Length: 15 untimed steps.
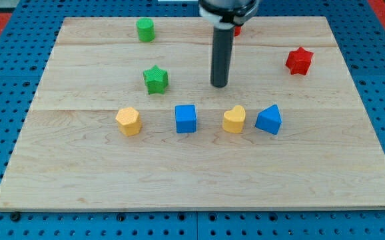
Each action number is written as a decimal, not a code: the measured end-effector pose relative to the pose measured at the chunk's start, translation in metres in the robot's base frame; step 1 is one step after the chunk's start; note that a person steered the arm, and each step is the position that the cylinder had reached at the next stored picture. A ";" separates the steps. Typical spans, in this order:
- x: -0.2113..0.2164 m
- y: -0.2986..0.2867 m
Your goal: Move the green star towards the red circle
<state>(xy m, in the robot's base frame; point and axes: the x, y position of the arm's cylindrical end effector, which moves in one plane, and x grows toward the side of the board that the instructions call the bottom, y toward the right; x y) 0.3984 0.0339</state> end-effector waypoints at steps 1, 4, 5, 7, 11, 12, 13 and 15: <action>0.029 -0.031; 0.023 -0.113; -0.001 -0.133; -0.052 -0.133; -0.088 -0.104; -0.088 -0.099; -0.088 -0.091; -0.088 -0.065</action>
<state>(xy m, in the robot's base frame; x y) 0.3105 -0.0310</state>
